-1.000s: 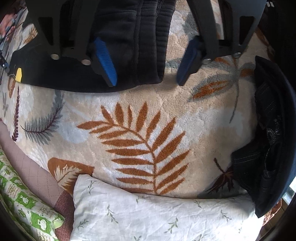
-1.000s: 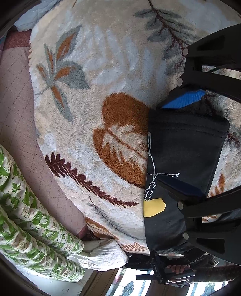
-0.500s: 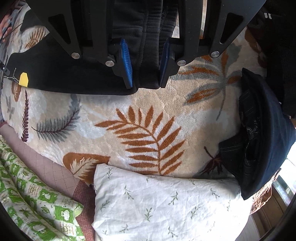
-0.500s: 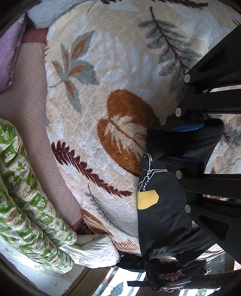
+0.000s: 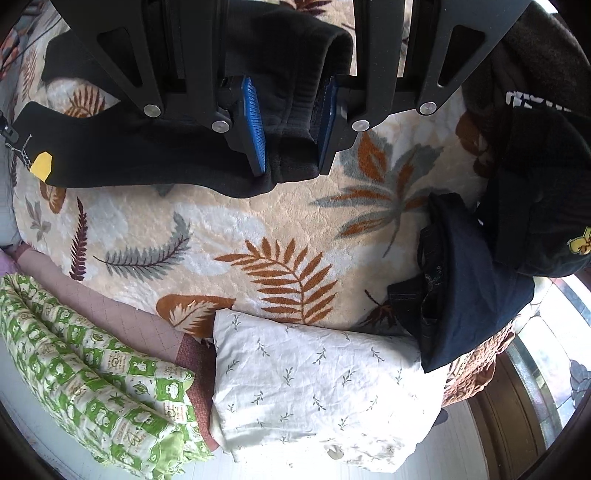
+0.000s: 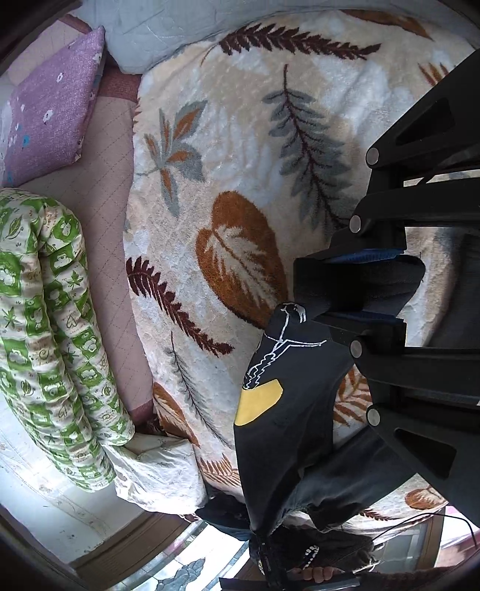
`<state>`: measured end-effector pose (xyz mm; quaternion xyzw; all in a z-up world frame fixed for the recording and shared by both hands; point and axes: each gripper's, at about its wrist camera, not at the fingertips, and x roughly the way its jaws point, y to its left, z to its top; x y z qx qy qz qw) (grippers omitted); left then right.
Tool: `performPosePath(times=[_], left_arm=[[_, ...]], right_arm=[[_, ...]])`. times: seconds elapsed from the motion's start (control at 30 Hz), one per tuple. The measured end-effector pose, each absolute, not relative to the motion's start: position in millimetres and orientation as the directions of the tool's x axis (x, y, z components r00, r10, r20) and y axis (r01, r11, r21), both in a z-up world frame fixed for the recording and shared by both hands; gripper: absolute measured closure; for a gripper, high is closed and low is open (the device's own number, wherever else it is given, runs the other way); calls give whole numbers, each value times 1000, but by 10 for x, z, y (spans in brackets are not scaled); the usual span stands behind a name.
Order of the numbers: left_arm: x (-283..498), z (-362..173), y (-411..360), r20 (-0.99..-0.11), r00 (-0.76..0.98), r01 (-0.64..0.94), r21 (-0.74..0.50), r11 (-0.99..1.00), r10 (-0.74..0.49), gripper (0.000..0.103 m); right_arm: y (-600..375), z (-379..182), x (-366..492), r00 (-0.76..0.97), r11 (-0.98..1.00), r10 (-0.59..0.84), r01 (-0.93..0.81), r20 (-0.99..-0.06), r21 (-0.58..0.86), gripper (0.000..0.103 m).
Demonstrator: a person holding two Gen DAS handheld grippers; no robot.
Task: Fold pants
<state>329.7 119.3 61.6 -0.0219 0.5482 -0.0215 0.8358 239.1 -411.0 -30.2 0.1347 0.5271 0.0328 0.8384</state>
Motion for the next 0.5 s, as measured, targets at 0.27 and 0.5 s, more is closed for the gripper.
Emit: performPosePath(times=[0.27, 0.5], left_arm=[[2556, 669, 1439, -904, 423, -3, -76, 997, -68, 77], [2040, 307, 1639, -930, 358, 5, -83, 997, -79, 77]], right_arm=[[-4009, -251, 1689, 461, 956, 215, 83, -861, 283, 80], [-3841, -429, 958, 460, 935, 268, 86, -846, 343, 78]])
